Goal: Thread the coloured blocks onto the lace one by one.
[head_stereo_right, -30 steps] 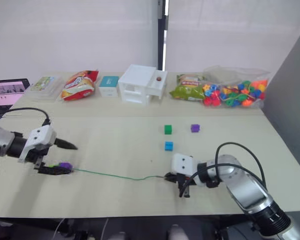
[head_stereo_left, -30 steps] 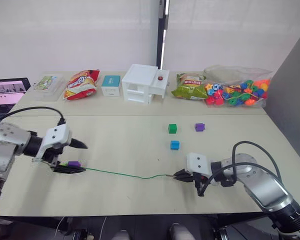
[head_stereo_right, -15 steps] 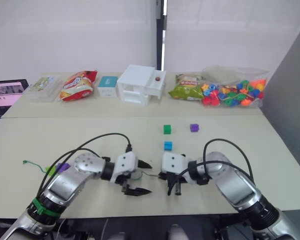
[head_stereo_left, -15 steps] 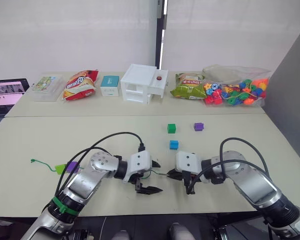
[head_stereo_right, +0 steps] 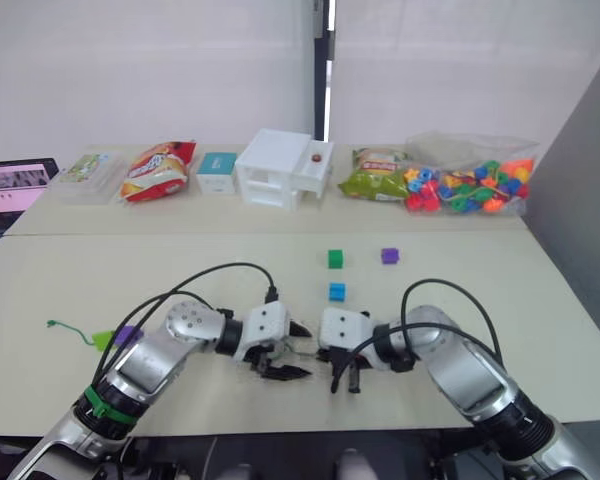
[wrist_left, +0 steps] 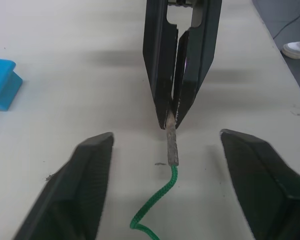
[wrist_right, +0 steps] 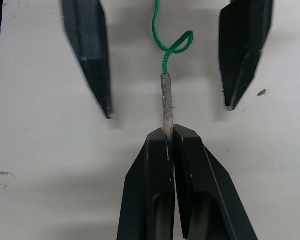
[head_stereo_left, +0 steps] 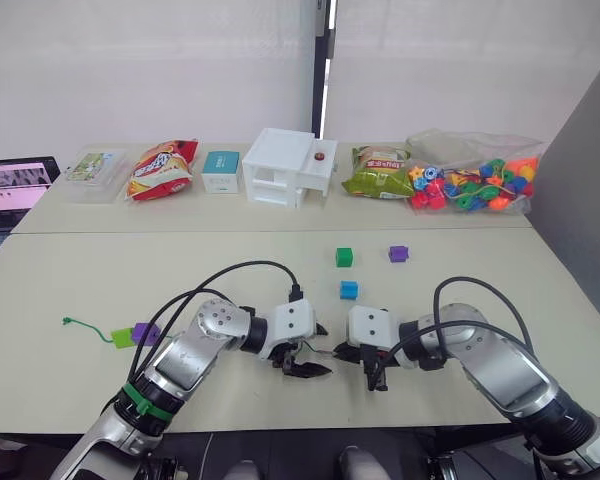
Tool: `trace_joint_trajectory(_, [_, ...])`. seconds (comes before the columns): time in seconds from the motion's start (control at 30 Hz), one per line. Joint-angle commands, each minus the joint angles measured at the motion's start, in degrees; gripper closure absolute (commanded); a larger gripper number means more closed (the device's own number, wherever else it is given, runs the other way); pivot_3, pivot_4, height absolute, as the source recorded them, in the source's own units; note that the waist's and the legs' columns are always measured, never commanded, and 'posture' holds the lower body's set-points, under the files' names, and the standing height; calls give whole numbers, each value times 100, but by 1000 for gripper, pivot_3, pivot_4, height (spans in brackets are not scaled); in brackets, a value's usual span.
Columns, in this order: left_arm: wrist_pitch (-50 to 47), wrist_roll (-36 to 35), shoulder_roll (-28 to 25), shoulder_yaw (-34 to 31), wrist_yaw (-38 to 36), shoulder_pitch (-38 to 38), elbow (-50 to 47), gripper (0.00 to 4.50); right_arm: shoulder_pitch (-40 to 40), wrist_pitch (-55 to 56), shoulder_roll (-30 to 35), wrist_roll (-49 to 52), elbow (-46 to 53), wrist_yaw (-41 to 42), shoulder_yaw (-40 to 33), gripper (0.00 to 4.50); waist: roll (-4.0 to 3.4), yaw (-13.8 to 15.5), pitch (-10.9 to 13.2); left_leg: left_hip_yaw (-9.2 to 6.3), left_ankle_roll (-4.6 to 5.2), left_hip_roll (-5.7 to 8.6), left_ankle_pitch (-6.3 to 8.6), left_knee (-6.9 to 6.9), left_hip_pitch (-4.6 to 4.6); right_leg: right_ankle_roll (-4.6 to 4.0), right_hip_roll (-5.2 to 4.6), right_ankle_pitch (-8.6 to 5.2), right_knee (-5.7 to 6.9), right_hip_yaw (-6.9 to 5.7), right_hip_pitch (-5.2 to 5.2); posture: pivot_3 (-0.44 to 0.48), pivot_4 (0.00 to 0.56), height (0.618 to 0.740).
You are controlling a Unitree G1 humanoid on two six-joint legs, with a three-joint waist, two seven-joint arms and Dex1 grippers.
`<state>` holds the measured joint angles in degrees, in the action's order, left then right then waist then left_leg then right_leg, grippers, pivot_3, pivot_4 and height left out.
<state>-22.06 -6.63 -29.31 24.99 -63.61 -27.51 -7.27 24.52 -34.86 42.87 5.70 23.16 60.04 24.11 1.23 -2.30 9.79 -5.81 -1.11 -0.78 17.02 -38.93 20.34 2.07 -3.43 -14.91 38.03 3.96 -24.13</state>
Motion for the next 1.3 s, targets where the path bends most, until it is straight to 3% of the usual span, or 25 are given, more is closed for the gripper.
trace_joint_trajectory(0.03, [88, 46, -25, 13, -25, -44, -63, 2462, 127, -37, -26, 16, 241, -1, -51, 4500, 0, 1, 0, 0, 0, 0, 0, 0, 0, 0, 0, 0, 0, 0, 0, 0, 150, 740])
trace_joint_trajectory(0.23, [97, 61, 24, 2, 38, -61, 14, 4438, 128, -78, -27, 33, 271, -5, -71, 4500, 0, 1, 0, 0, 0, 0, 0, 0, 0, 0, 0, 0, 0, 0, 0, 0, 150, 740])
trace_joint_trajectory(0.7, [-26, -67, 77, -95, -13, -93, -63, 4474, 95, -104, -64, -9, 252, -64, -46, 4500, 0, 0, 0, -1, 0, 0, 0, 0, 0, 0, 0, 0, 0, 0, 0, 0, 150, 740])
trace_joint_trajectory(1.03, [-15, -117, -113, -173, -170, -112, -25, 4500, -283, -367, -27, 217, 548, -371, -610, 1070, 0, 10, 0, -2, 0, 1, 0, 0, 0, 0, 0, 0, 0, 0, 2, 0, 150, 740])
trace_joint_trajectory(1.13, [15, -122, -232, -233, -239, -73, -14, 4500, -884, -952, -336, 735, 794, -914, -1766, 55, 0, 22, 0, -2, 0, 1, 0, 0, 1, 0, 0, 0, 0, 0, 1, 0, 150, 740])
trace_joint_trajectory(1.3, [-62, -193, -404, -335, -271, 44, -177, 4500, -1430, -1584, -1274, 1107, 1065, -2114, -2945, 17, 1, 29, -1, 0, 0, 2, 0, 1, 1, 0, -2, 0, -1, 3, 1, 0, 150, 740])
